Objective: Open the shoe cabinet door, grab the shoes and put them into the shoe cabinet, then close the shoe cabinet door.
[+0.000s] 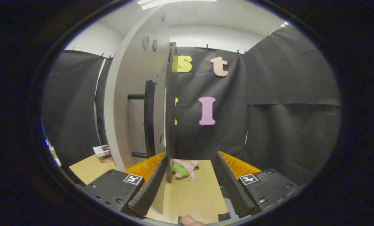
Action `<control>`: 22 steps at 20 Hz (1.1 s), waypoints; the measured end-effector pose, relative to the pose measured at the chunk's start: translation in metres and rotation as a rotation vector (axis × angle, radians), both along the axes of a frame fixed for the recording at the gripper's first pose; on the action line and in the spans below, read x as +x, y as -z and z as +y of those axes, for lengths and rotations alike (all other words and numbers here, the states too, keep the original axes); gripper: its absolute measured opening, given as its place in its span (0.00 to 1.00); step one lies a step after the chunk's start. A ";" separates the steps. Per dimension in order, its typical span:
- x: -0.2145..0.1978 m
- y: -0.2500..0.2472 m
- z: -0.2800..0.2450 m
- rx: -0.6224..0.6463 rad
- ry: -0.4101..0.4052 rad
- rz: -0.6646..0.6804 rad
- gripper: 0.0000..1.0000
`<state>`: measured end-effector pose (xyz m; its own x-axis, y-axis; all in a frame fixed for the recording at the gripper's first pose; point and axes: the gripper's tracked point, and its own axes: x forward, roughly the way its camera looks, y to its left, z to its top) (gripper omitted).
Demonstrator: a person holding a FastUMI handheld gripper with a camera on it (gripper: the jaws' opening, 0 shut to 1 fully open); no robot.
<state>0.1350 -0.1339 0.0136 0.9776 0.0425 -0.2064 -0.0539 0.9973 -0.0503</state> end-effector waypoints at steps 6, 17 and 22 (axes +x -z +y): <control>-0.003 0.002 0.011 0.037 0.022 -0.002 0.95; -0.013 0.008 0.104 0.055 -0.108 0.001 0.94; 0.001 0.018 0.194 0.123 -0.183 -0.016 0.94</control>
